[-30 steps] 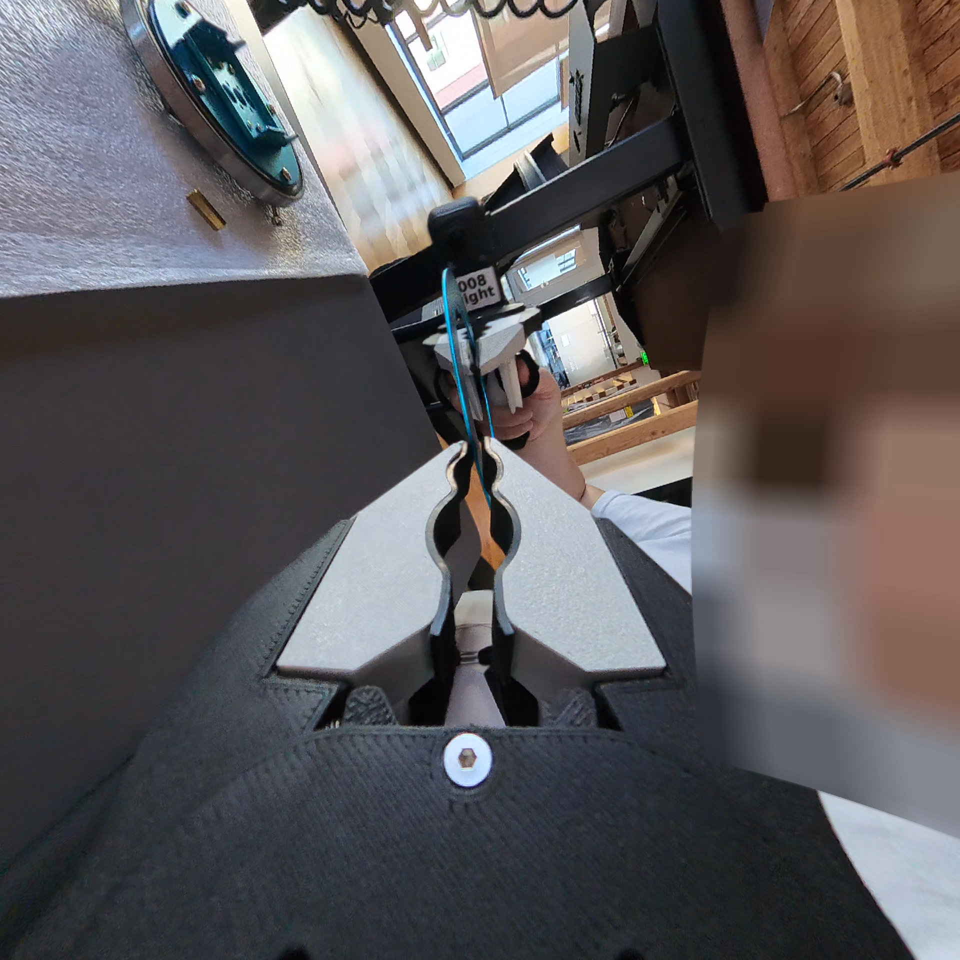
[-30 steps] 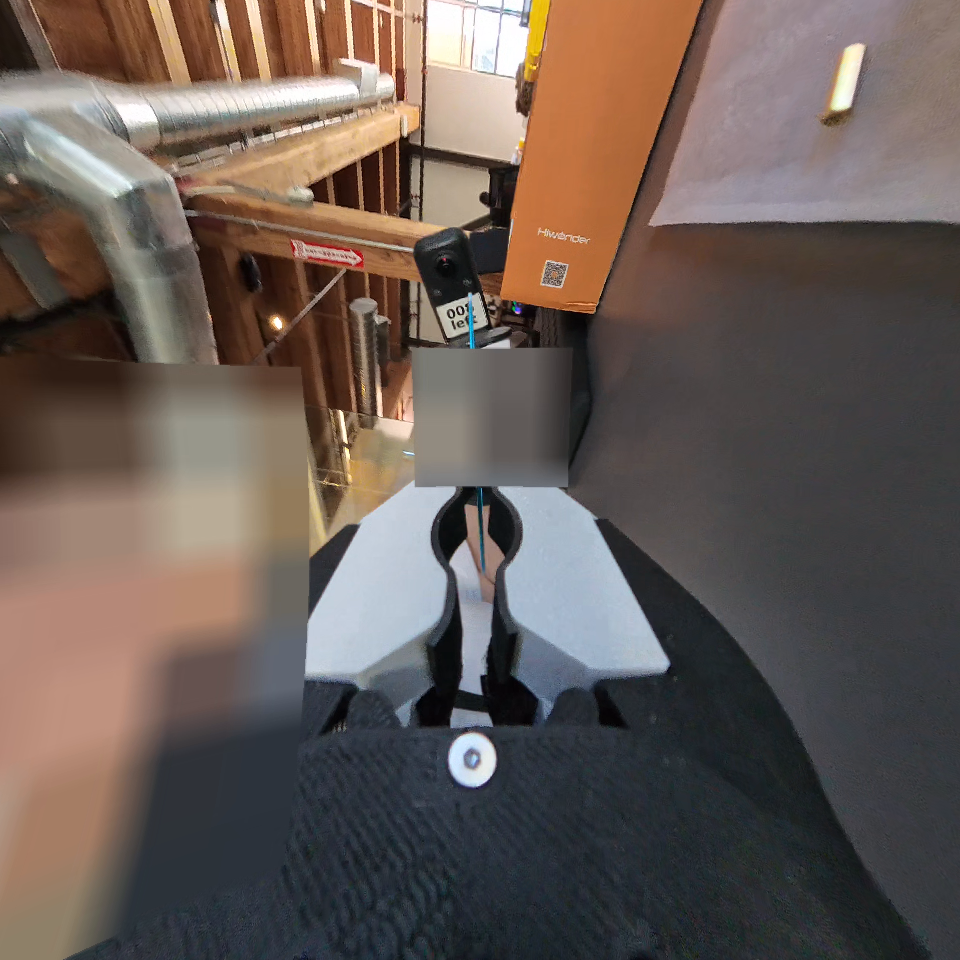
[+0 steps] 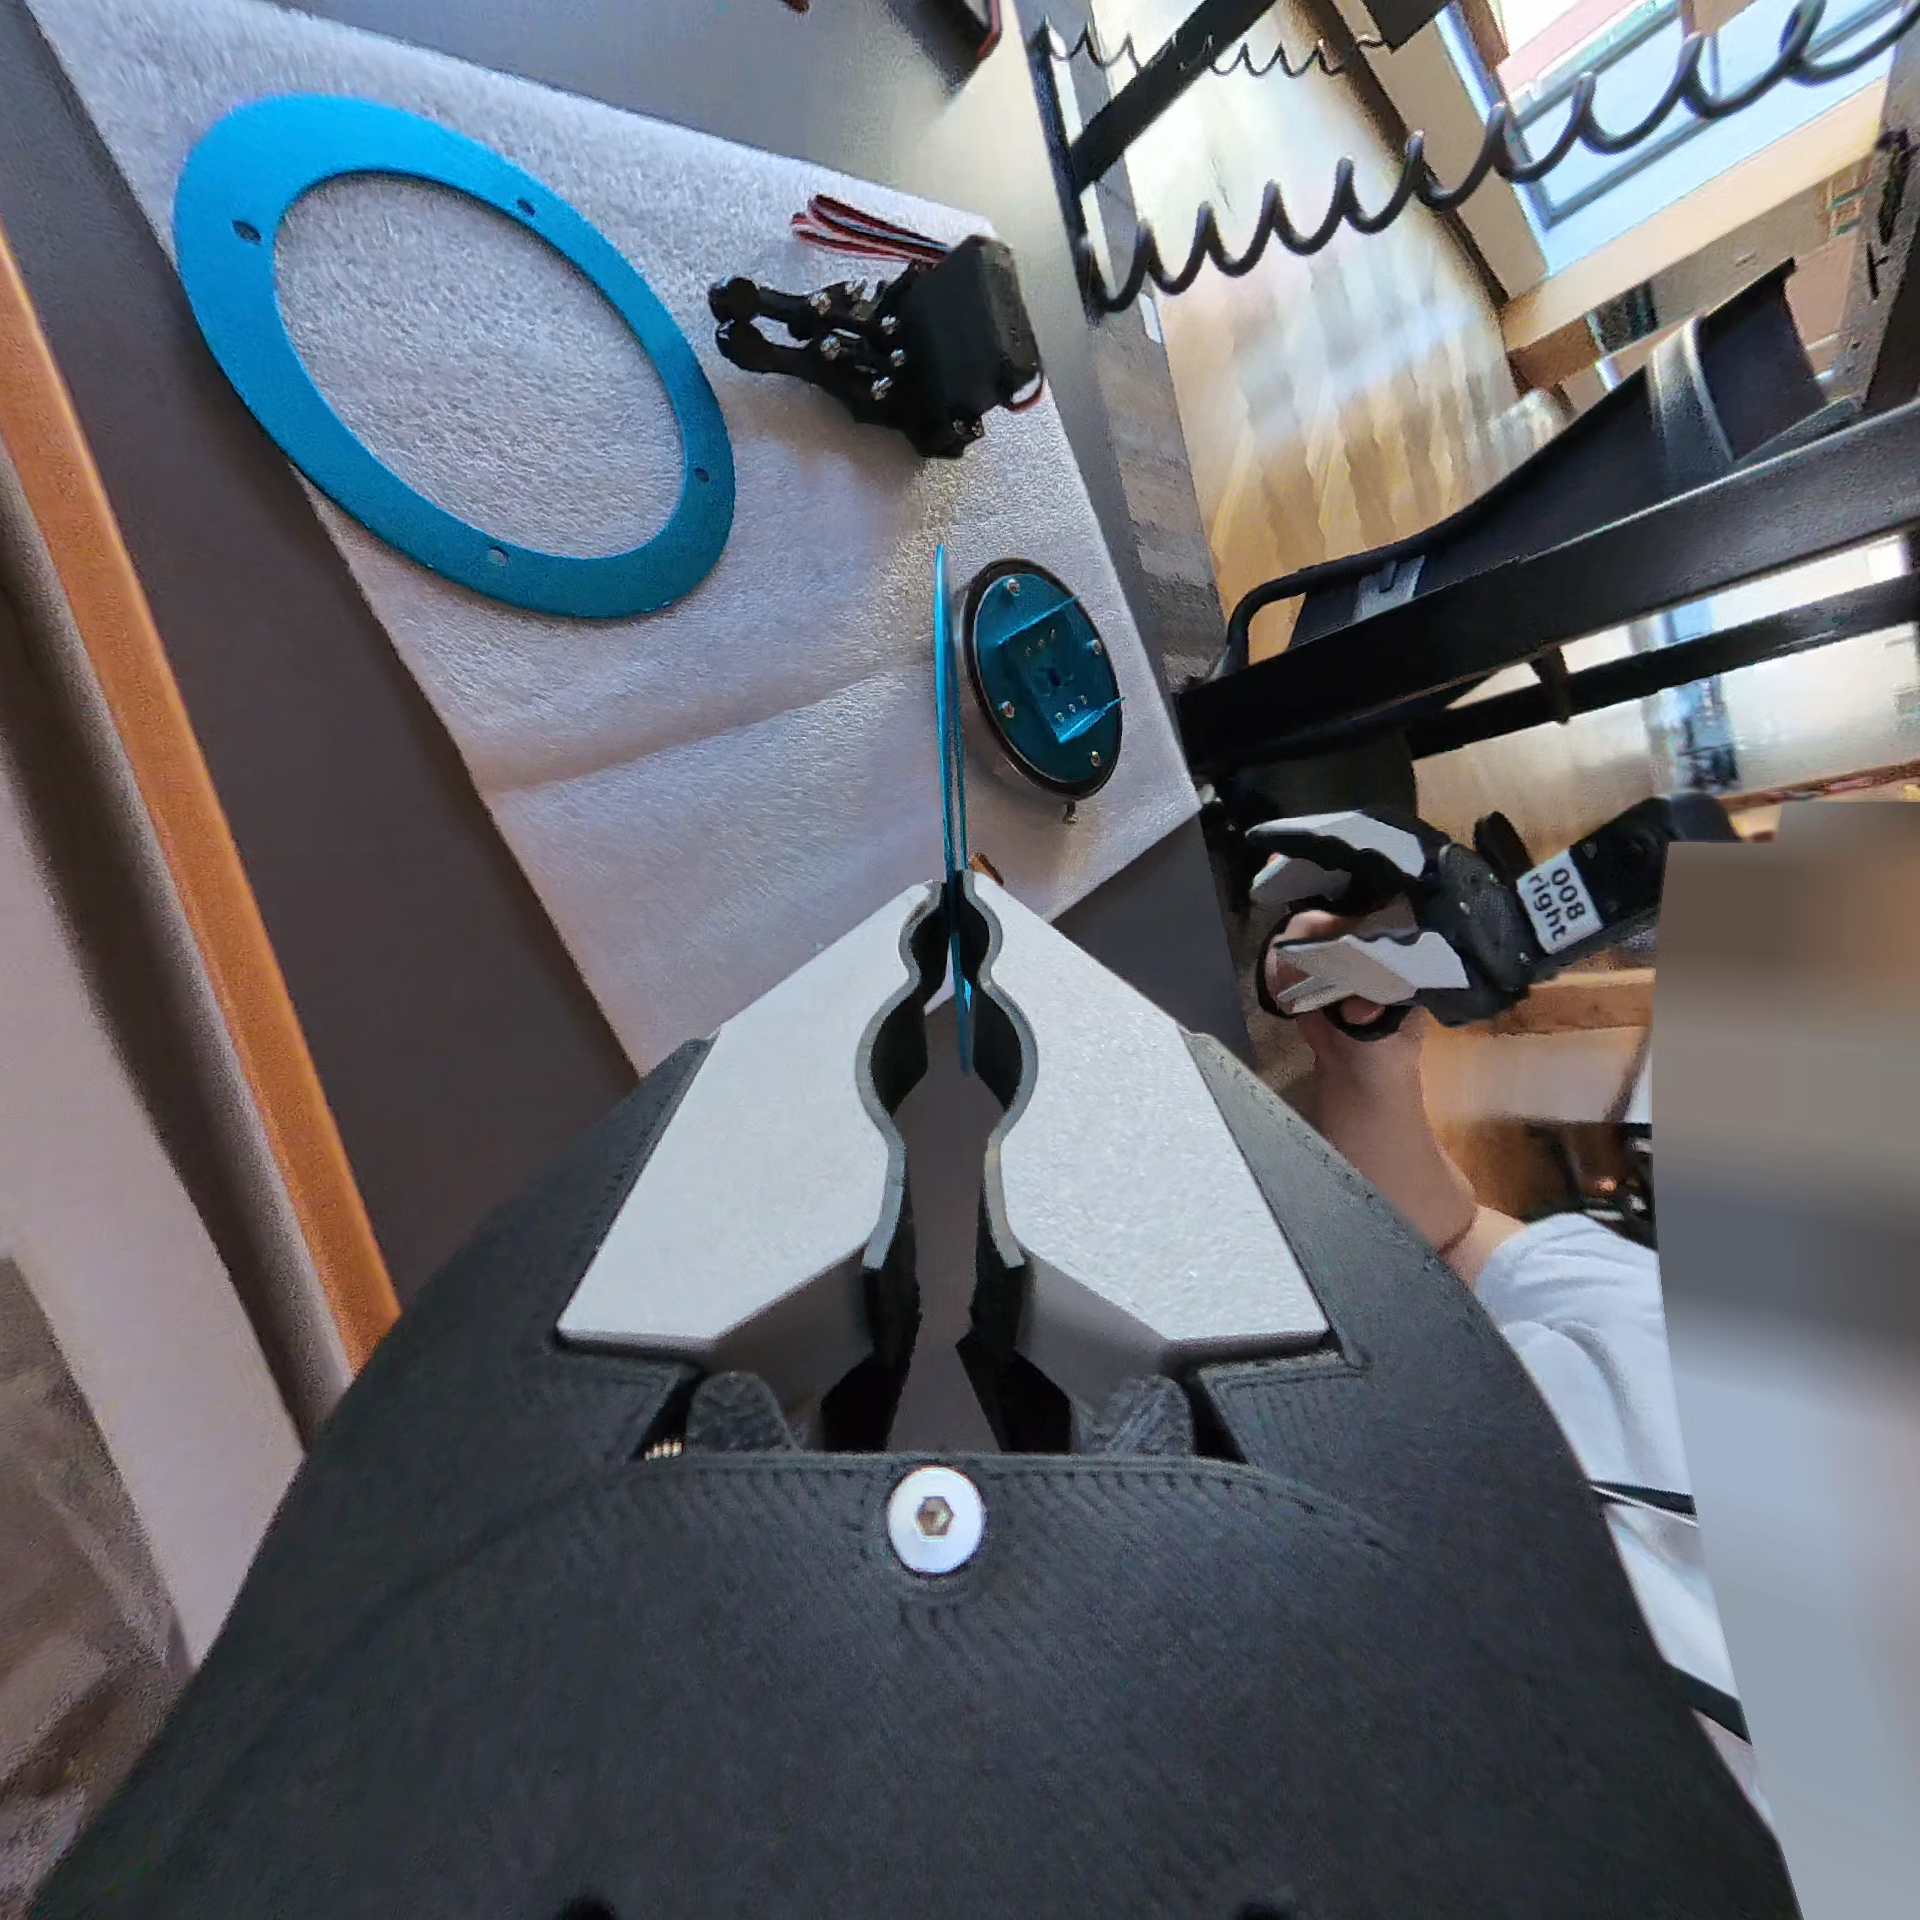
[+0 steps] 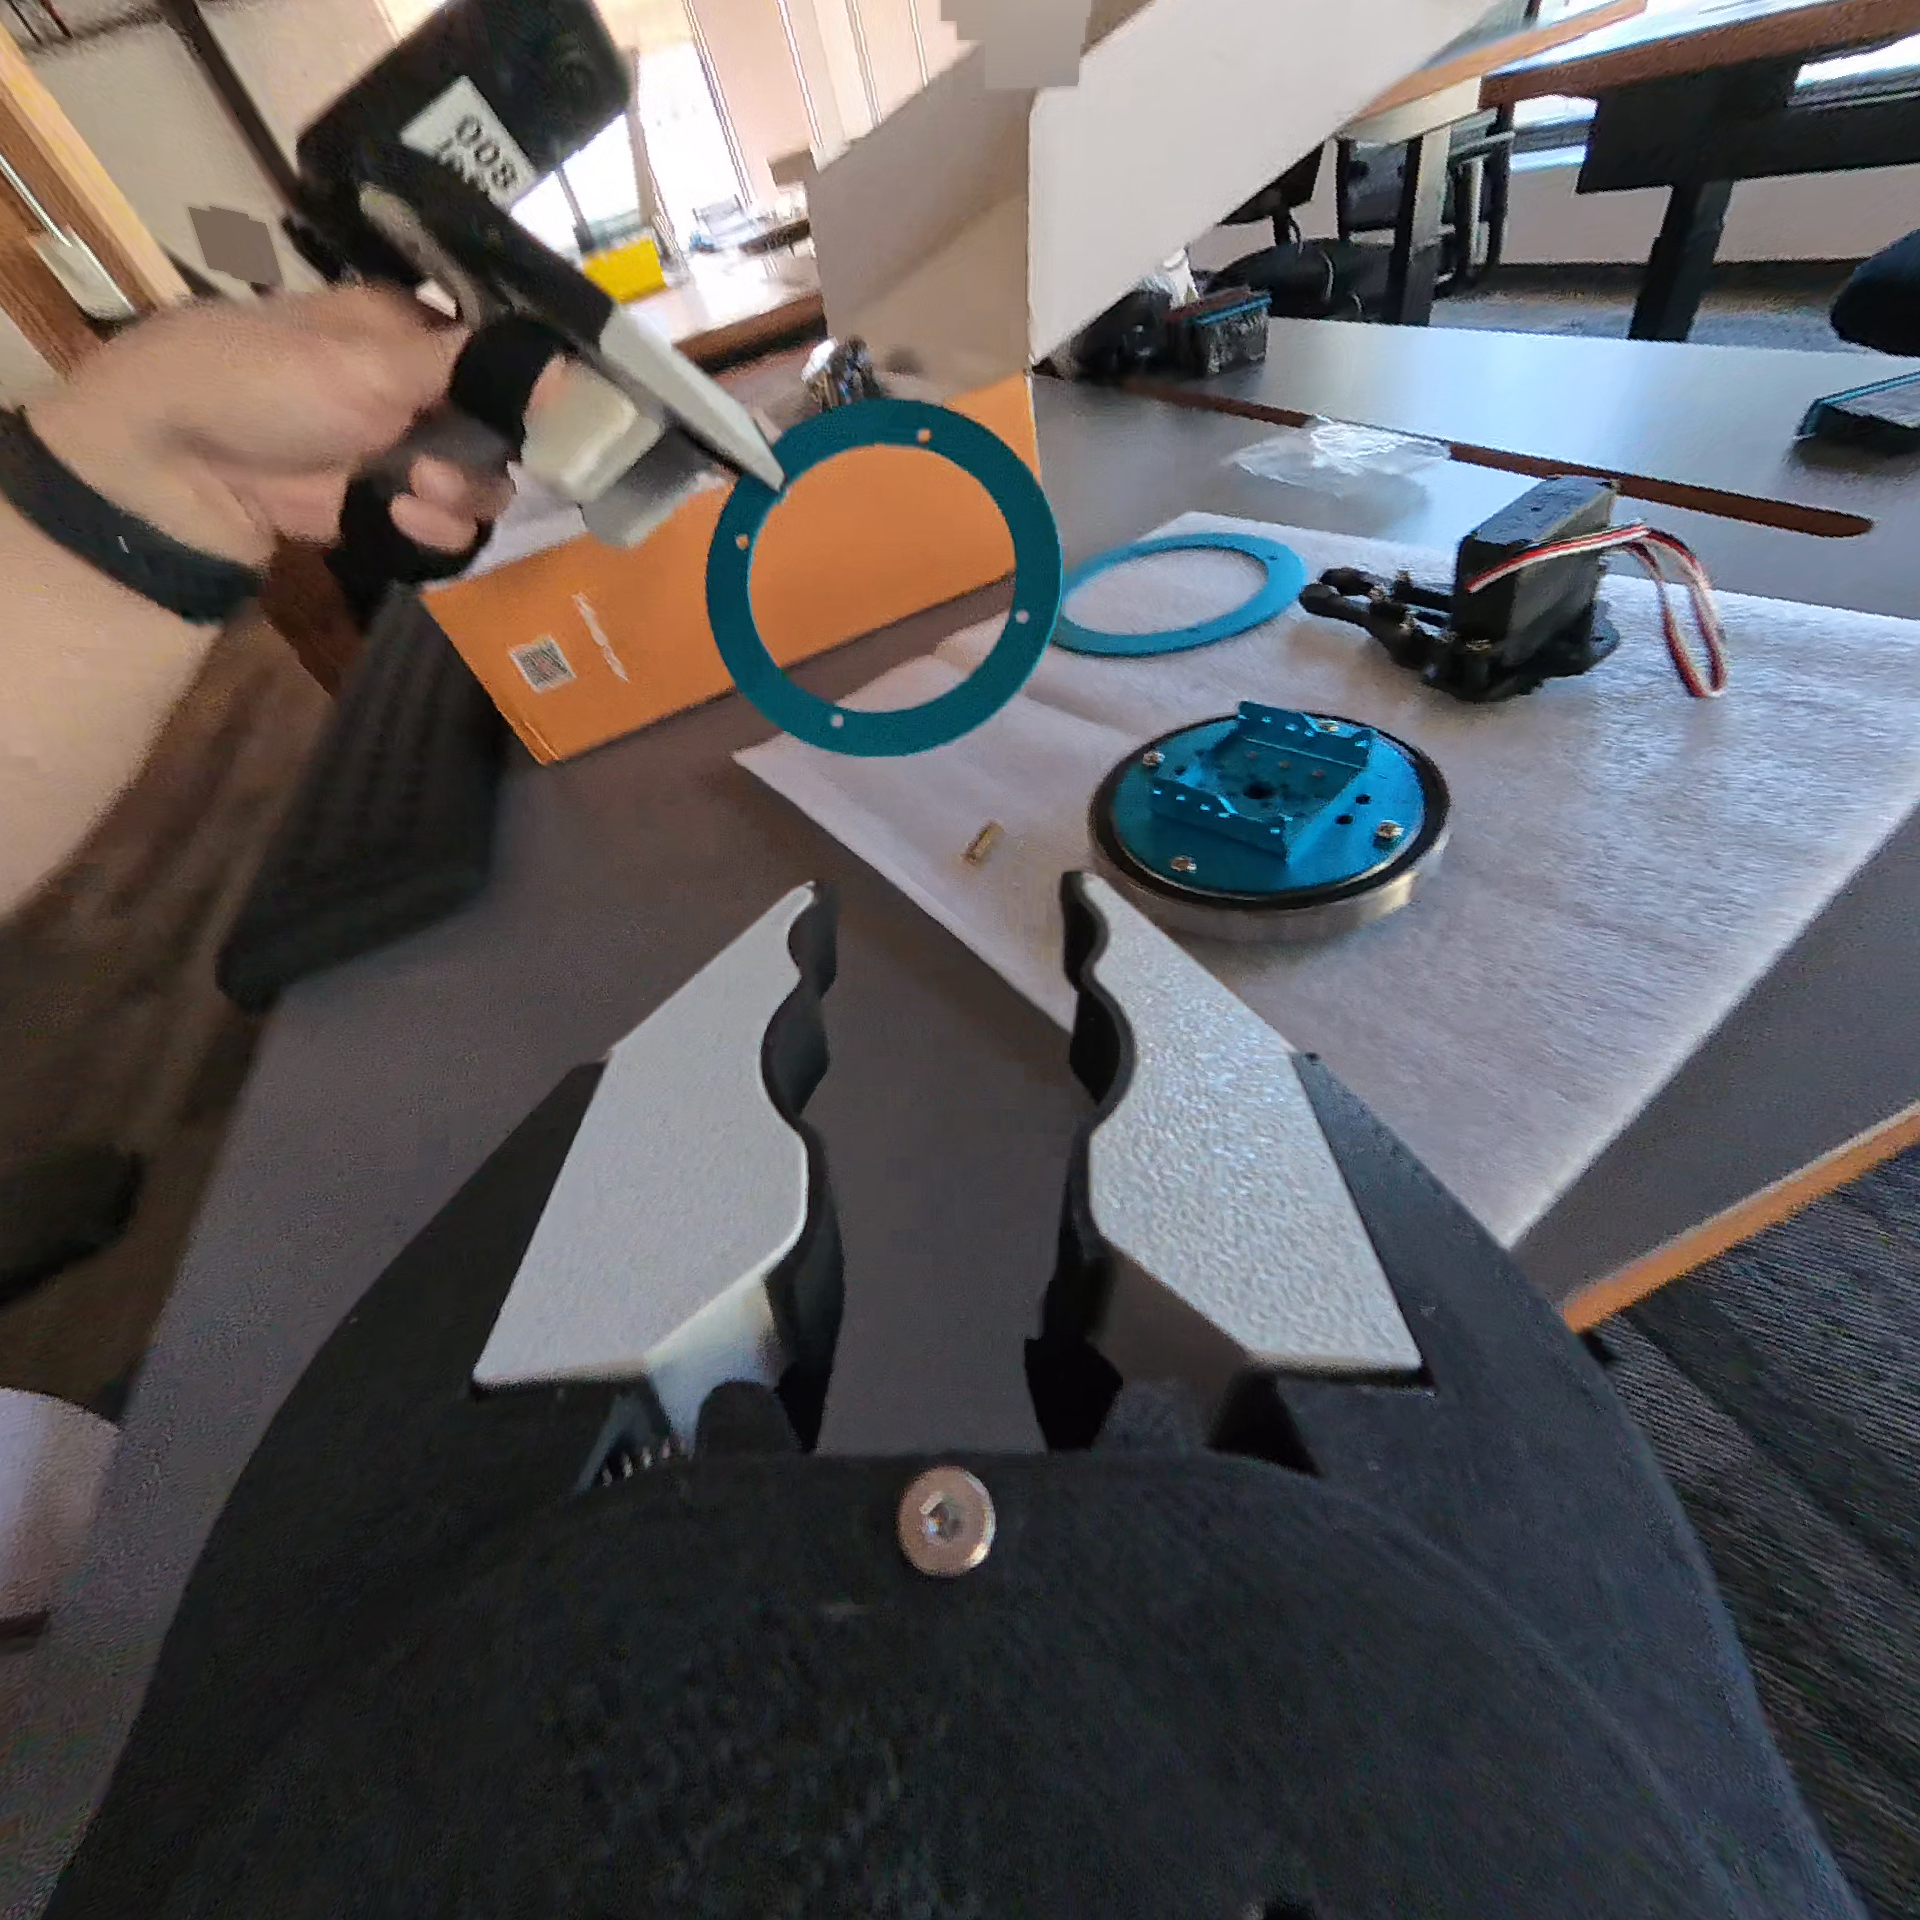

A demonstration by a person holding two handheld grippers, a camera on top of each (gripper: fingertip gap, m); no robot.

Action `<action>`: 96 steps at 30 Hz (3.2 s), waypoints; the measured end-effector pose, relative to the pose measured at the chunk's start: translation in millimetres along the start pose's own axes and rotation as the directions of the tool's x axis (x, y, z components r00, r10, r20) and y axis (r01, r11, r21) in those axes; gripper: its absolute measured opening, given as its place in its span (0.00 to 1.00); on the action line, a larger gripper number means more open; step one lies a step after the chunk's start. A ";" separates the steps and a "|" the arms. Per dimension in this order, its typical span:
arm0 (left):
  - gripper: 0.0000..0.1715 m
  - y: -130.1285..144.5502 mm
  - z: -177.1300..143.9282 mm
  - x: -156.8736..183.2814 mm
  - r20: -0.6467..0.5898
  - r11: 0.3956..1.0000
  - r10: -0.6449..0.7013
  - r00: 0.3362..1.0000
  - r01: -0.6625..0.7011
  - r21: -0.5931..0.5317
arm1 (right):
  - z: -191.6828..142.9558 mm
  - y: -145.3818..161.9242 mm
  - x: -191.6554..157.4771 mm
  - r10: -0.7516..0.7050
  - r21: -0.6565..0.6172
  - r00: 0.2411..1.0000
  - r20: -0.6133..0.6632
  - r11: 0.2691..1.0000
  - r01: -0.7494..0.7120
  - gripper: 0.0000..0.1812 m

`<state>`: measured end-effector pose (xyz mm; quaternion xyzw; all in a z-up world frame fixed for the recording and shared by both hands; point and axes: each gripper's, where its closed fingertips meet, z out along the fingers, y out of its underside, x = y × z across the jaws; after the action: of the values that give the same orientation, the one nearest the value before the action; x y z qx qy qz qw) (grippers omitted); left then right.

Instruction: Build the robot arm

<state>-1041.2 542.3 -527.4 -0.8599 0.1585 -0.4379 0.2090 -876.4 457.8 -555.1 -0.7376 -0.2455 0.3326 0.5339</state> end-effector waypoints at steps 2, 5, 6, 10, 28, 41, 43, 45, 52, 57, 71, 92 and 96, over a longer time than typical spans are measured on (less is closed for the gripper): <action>0.00 -5.0 8.0 -8.4 -0.012 0.998 -0.045 0.999 0.045 -0.043 | 0.7 -0.1 13.3 -0.054 -0.027 0.998 -0.025 0.998 0.053 0.29; 0.00 -9.4 20.0 -11.8 -0.047 0.991 -0.101 0.994 0.097 -0.089 | 7.4 -3.0 38.5 -0.127 -0.055 0.991 -0.042 0.991 0.124 0.34; 0.00 -12.1 23.2 -12.3 -0.067 0.988 -0.133 0.989 0.127 -0.094 | 11.6 -2.0 47.4 -0.138 -0.075 0.990 -0.043 0.988 0.134 0.37; 0.00 -17.8 31.9 -30.4 -0.031 0.981 -0.173 0.985 0.169 -0.098 | 29.9 13.0 66.0 -0.124 -0.194 0.992 0.011 0.973 0.124 0.43; 0.00 -12.7 43.9 -14.9 -0.030 0.991 -0.100 0.995 0.097 -0.096 | 27.0 24.5 75.6 -0.198 -0.217 0.979 -0.040 0.959 0.185 0.42; 0.00 -1.3 46.1 -13.6 -0.037 0.985 -0.116 0.993 0.110 -0.136 | 17.1 27.7 78.9 -0.154 -0.190 0.986 -0.060 0.972 0.141 0.42; 0.00 -3.7 47.1 -11.1 -0.054 0.983 -0.131 0.990 0.122 -0.138 | 16.2 28.1 79.4 -0.148 -0.190 0.987 -0.061 0.973 0.135 0.42; 0.01 -1.0 48.6 -16.8 -0.018 0.981 -0.105 0.994 0.100 -0.167 | 15.4 28.2 80.0 -0.154 -0.191 0.986 -0.064 0.972 0.139 0.42; 0.04 4.4 52.7 -37.6 0.150 0.973 0.054 0.987 -0.019 -0.228 | 15.8 27.5 79.0 -0.167 -0.186 0.984 -0.058 0.970 0.154 0.42; 0.04 -12.0 42.3 -45.7 0.209 0.975 0.093 0.973 -0.046 -0.218 | 17.2 28.5 77.7 -0.177 -0.190 0.982 -0.057 0.968 0.164 0.42; 0.08 24.5 45.3 -77.5 0.379 0.893 0.215 0.900 -0.024 -0.450 | 13.6 28.8 77.7 -0.221 -0.204 0.973 -0.070 0.958 0.203 0.42; 0.21 18.9 5.3 129.4 0.009 0.819 0.558 0.830 -0.552 0.157 | -112.1 -72.9 -51.7 -0.537 -0.213 0.805 -0.251 0.842 0.495 0.33; 0.21 23.1 6.7 186.2 -0.056 0.718 0.684 0.728 -0.656 0.233 | -161.5 -131.8 -57.7 -0.633 -0.375 0.687 -0.358 0.771 0.515 0.29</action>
<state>-932.4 439.0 -414.6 -0.6862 0.4293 -0.4041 0.4261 -793.7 356.4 -382.9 -0.7392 -0.3694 -0.0725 0.5585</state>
